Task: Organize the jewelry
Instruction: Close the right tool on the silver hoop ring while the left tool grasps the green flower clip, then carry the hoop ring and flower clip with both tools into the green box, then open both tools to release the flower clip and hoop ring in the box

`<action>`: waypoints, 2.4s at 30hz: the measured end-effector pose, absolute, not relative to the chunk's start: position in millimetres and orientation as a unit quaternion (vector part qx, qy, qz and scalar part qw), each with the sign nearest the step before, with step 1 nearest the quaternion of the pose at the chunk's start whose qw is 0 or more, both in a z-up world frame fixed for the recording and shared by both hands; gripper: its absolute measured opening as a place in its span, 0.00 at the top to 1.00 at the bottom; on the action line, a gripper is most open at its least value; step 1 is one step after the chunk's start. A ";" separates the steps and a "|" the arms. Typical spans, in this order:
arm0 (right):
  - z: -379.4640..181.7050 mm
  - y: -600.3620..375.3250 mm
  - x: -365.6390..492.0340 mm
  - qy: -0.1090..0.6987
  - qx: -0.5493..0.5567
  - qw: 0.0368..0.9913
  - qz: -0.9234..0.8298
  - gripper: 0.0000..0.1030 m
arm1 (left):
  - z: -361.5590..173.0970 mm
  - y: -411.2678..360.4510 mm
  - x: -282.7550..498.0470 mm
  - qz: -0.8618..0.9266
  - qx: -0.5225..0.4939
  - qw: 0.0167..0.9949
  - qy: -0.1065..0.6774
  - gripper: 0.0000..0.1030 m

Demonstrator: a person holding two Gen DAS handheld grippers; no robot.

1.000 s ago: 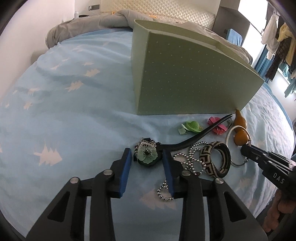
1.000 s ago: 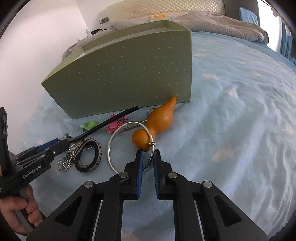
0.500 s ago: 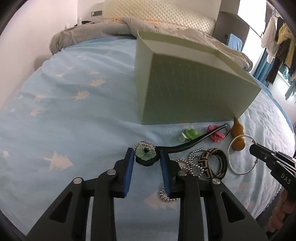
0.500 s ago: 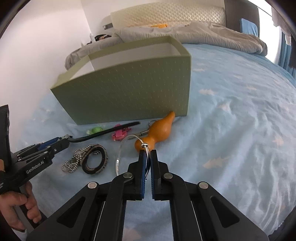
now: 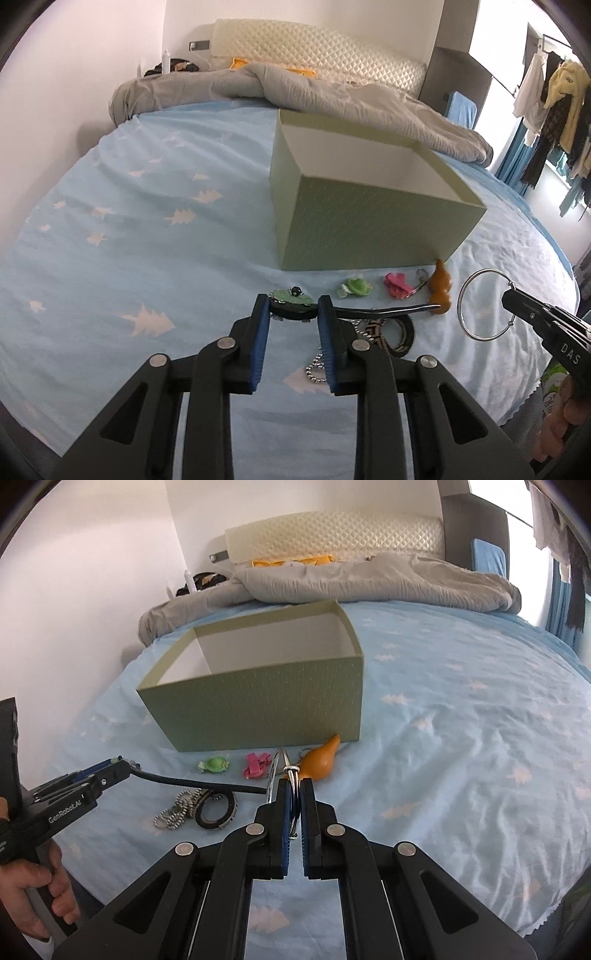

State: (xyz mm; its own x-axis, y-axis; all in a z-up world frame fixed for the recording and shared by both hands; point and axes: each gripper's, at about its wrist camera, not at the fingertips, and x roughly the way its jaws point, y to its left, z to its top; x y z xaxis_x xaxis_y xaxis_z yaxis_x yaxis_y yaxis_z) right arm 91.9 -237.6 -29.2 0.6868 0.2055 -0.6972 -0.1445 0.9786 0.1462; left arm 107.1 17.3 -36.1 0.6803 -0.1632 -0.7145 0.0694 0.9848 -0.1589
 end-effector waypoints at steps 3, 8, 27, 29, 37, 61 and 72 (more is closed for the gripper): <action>-20.1 -236.5 86.9 0.376 0.039 0.921 0.099 0.99 | -26.5 19.3 104.3 -0.063 -0.062 0.918 0.387 0.75; -3.8 -234.9 82.5 0.366 0.039 0.924 0.103 0.99 | -9.6 19.7 99.2 -0.060 -0.060 0.923 0.375 0.75; 64.2 -236.0 102.8 0.328 0.040 0.938 0.107 0.98 | 54.9 16.6 117.4 -0.051 -0.072 0.929 0.359 0.74; 69.9 -236.8 111.3 0.327 0.041 0.938 0.107 0.98 | 60.8 15.5 127.5 -0.054 -0.072 0.929 0.359 0.74; 74.1 -235.9 158.7 0.333 0.038 0.936 0.103 0.98 | 64.2 8.4 174.9 -0.060 -0.074 0.926 0.367 0.74; -4.5 -235.5 265.4 0.417 0.050 0.900 0.120 0.97 | 2.5 -23.3 278.1 -0.071 -0.053 0.887 0.454 0.74; 28.1 -246.9 248.4 0.396 0.071 0.908 0.114 0.78 | 25.1 -25.9 266.1 -0.083 -0.055 0.888 0.449 0.62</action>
State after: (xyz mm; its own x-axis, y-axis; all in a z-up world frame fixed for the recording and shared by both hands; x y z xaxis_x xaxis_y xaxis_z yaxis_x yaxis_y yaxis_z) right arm 248.4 -246.9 28.1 0.6600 0.2637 -0.7034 -0.1511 0.9638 0.2196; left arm 266.1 -25.9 25.1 0.5832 -0.1963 -0.7883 0.0973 0.9803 -0.1721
